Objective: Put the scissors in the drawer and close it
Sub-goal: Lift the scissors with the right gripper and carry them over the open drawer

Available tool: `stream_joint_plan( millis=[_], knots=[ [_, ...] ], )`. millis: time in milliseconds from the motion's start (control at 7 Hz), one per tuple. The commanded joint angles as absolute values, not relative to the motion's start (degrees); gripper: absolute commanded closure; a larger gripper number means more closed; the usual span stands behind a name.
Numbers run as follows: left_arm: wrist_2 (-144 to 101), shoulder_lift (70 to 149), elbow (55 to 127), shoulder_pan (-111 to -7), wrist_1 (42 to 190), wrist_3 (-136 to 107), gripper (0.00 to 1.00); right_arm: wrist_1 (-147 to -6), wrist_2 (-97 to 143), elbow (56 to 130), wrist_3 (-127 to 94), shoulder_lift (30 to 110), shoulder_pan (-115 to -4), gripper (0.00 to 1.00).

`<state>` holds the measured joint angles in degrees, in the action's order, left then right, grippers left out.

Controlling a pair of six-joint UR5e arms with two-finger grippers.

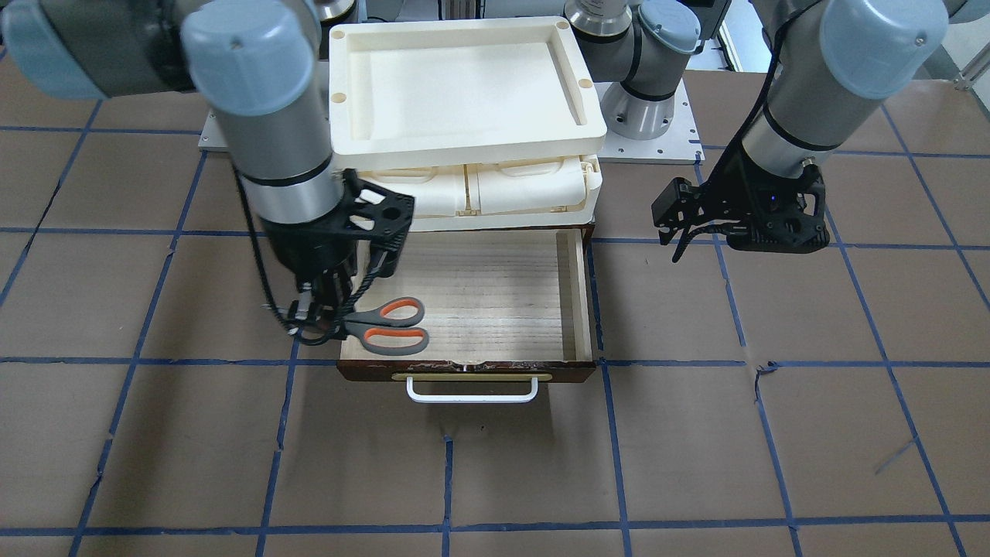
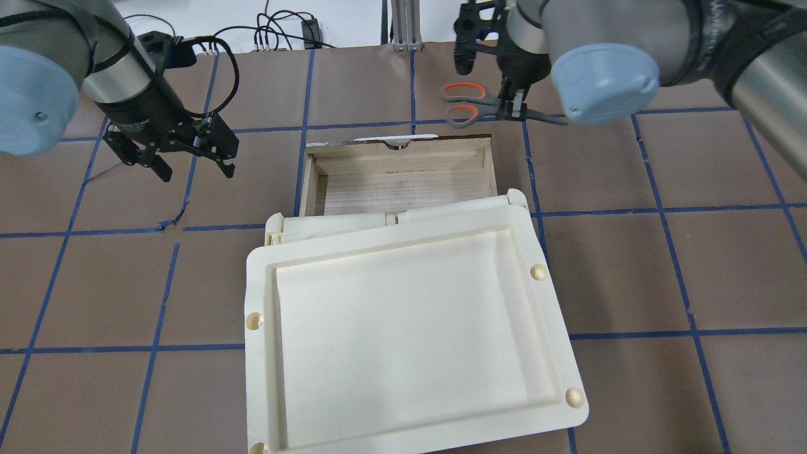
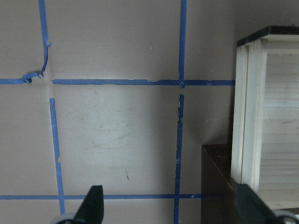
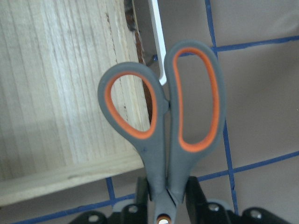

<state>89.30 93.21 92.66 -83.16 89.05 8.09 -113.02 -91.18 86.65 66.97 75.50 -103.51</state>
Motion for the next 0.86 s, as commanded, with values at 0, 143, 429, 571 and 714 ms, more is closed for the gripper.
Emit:
stream_joint_plan(
  millis=[0, 143, 429, 571, 714],
  knots=[
    [89.0, 92.6, 89.0, -82.6, 95.2, 2.6, 0.00, -112.0, -93.2, 85.4, 57.8, 73.0, -110.9, 1.00],
    [88.5, 92.7, 87.7, -82.5, 95.2, 2.6, 0.00, -112.0, -94.9, 84.4, 56.7, 70.4, -113.2, 1.00],
    [89.6, 92.1, 89.5, -83.3, 95.8, 2.5, 0.00, -112.3, -94.7, 83.3, 54.8, 67.3, -115.0, 1.00],
    [89.2, 92.2, 89.6, -83.3, 95.7, 2.5, 0.00, -112.6, -94.3, 83.3, 55.5, 66.6, -115.1, 1.00],
    [89.2, 92.2, 89.9, -83.2, 95.3, 2.6, 0.00, -112.6, -94.1, 83.4, 55.5, 66.2, -115.5, 1.00]
  ],
)
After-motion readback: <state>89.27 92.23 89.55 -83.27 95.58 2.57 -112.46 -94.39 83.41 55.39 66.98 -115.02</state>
